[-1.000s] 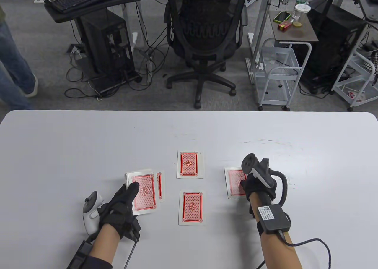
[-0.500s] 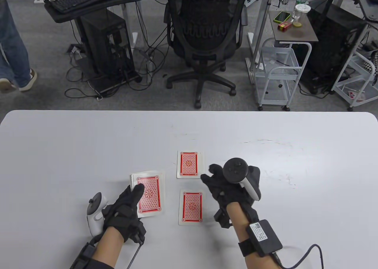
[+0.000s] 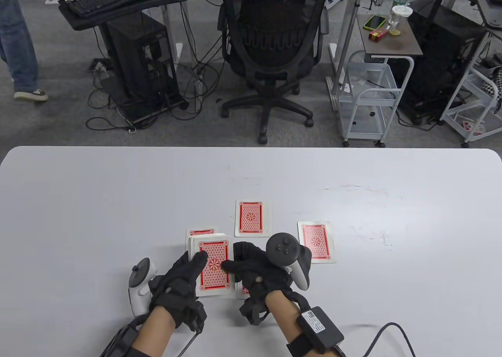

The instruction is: Four-player card dealing with fan arrangement

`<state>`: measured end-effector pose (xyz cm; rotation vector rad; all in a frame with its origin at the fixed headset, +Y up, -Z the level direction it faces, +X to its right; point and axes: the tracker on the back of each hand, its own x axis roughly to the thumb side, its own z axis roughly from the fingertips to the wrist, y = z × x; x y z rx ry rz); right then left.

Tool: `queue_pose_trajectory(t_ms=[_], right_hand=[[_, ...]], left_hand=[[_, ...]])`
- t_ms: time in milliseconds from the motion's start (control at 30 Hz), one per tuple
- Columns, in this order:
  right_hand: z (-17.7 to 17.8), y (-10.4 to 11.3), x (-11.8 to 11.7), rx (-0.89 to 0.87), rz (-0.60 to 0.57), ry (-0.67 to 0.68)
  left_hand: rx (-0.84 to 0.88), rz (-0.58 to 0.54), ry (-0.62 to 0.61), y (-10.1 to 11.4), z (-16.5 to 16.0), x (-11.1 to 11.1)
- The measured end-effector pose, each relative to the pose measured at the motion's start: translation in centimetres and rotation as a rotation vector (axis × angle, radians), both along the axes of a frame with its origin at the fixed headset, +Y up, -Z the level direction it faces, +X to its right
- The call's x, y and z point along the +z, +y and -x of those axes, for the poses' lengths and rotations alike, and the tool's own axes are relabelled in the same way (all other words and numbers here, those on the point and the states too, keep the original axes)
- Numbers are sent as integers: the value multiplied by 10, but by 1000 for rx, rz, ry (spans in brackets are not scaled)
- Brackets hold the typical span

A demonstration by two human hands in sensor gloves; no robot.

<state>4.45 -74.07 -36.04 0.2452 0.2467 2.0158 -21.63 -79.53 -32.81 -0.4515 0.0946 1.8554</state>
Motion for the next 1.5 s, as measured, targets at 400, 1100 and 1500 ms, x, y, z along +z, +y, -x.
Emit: queue_pose_trajectory(t_ms=[400, 1100, 1500], right_hand=[[-39, -3, -7, 318, 57, 11], [-7, 10, 4, 369, -174, 72], [7, -6, 6, -10, -85, 83]], left_hand=[[-52, 41, 112, -5, 42, -6], [-47, 2, 55, -1, 22, -4], [-52, -15, -37, 2, 6, 2]])
